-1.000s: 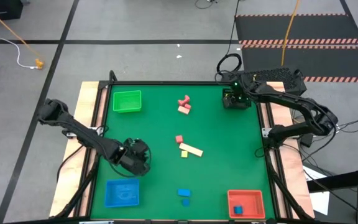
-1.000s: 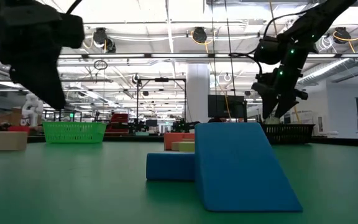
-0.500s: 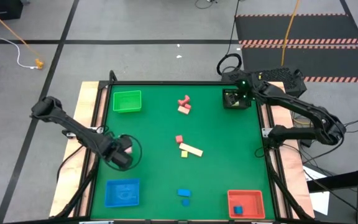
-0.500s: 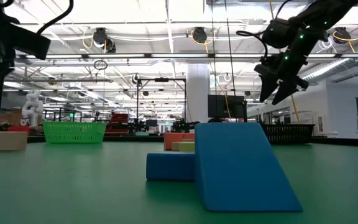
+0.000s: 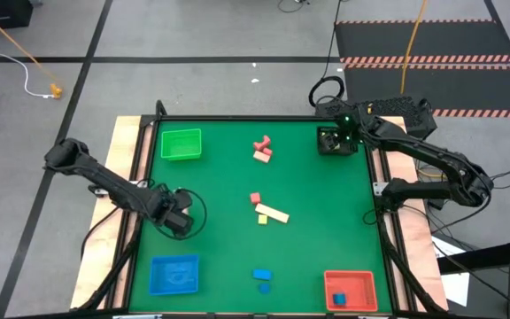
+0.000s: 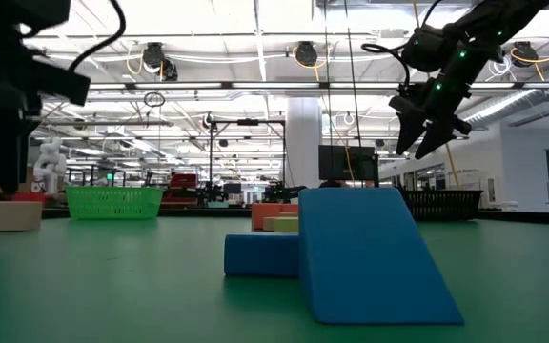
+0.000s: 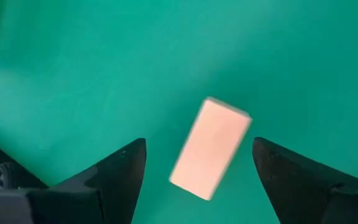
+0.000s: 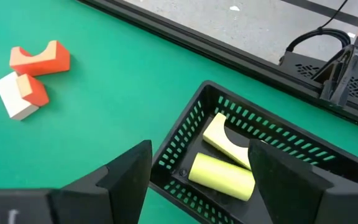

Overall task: Sort & place blocks by color
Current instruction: Put the bottom left light orange block into the green bin

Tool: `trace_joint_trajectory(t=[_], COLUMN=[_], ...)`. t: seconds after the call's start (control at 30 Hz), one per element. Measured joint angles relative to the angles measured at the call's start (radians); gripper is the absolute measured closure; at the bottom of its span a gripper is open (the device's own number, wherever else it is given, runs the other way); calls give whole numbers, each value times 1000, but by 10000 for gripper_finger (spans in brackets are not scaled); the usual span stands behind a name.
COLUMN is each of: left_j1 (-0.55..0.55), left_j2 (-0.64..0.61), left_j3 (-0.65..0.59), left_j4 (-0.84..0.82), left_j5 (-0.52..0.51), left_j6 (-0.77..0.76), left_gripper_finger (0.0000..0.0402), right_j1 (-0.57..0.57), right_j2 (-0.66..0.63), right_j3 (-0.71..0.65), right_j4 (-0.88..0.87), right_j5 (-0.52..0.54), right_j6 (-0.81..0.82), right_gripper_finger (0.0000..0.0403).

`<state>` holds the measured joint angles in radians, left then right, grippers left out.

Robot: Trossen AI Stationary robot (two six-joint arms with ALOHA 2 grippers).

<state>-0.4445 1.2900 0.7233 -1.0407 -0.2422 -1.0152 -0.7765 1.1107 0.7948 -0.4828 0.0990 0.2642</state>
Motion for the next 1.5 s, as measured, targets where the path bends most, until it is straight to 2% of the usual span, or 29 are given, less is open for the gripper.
trace_joint_trajectory(t=[0.17, 0.33, 0.43, 0.53, 0.7, 0.83, 1.0, 1.2, 1.33, 1.5], left_j1=[36, 61, 76, 78, 78, 90, 115, 208, 348, 607], left_j2=[0, 0, 0, 0, 0, 0, -10, -17, -17, -17], left_j3=[-70, -139, -155, -155, -155, -141, -83, 42, 106, 130], left_j4=[110, 203, 212, 235, 287, 290, 288, 292, 294, 291], left_j5=[63, 65, 65, 66, 67, 60, -51, -329, -480, -493], left_j6=[12, 11, -46, -82, -95, -119, -119, 9, 116, 204], left_gripper_finger=[105, 105, 109, 145, 272, 272, 272, 272, 272, 272], right_j1=[0, 0, 0, 0, 0, 0, 12, 70, 112, 165], right_j2=[0, 0, 0, 0, 0, 0, 0, 0, 0, 0], right_j3=[0, 0, 0, 0, 0, 0, 0, -1, -1, -1], right_j4=[0, 0, 0, 0, 0, 0, 1, 72, 153, 181], right_j5=[0, 0, 0, 0, 0, 0, -27, -26, -26, -26], right_j6=[0, 0, 0, 0, 2, 13, 15, -4, -22, -43], right_gripper_finger=[147, 147, 147, 147, 147, 147, 147, 147, 147, 147])
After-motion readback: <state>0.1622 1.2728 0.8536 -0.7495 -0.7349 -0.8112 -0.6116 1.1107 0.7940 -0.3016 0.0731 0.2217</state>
